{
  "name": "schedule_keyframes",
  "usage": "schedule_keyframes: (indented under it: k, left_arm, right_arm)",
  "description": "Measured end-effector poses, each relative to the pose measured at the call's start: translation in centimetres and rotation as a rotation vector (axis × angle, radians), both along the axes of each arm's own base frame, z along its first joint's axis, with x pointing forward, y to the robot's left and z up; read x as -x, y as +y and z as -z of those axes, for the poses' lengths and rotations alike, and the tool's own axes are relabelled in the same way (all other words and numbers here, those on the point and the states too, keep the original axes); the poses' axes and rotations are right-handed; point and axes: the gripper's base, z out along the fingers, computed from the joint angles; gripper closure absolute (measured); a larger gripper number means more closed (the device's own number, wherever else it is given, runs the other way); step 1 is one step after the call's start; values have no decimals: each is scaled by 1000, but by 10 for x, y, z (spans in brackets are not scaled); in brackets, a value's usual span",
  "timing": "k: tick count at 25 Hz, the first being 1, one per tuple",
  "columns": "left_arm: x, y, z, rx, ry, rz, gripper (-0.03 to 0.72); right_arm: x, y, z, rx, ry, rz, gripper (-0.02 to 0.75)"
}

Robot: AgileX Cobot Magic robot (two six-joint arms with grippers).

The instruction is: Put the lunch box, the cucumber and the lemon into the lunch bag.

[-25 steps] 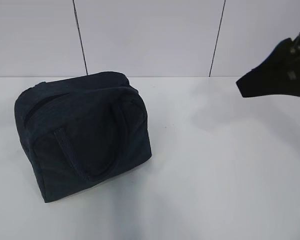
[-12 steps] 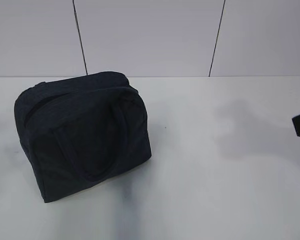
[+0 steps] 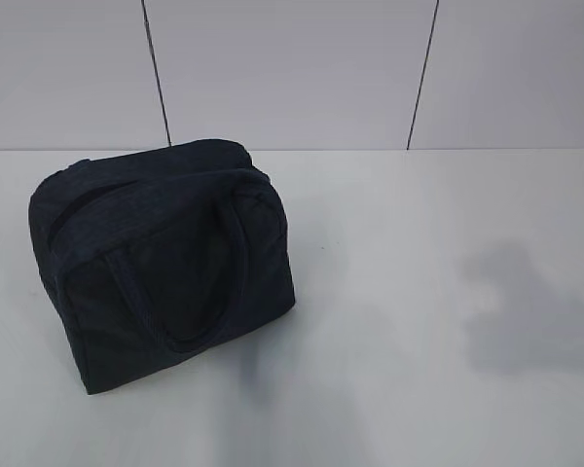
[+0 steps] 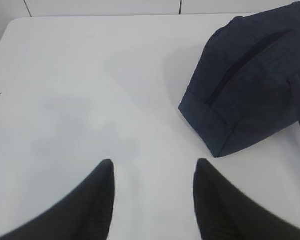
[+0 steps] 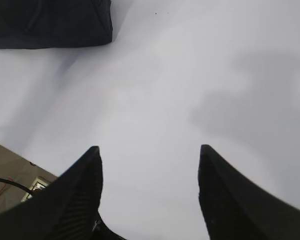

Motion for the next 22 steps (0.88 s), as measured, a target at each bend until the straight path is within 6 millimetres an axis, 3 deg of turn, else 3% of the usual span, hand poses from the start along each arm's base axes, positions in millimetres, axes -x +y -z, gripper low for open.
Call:
schedule_keyframes:
  k: [4,10,22]
  left_arm:
    - [9,2,18,36,4,-22,313]
    - [16,3,35,49,9,-33,313]
    - [19,8,38,10,-18,-64,313]
  right_arm:
    - [18,-7,13,-1,3,40,272]
    - [43,-24,15,72,-18,125,273]
    - [100,-51,17,47,-227,291,283]
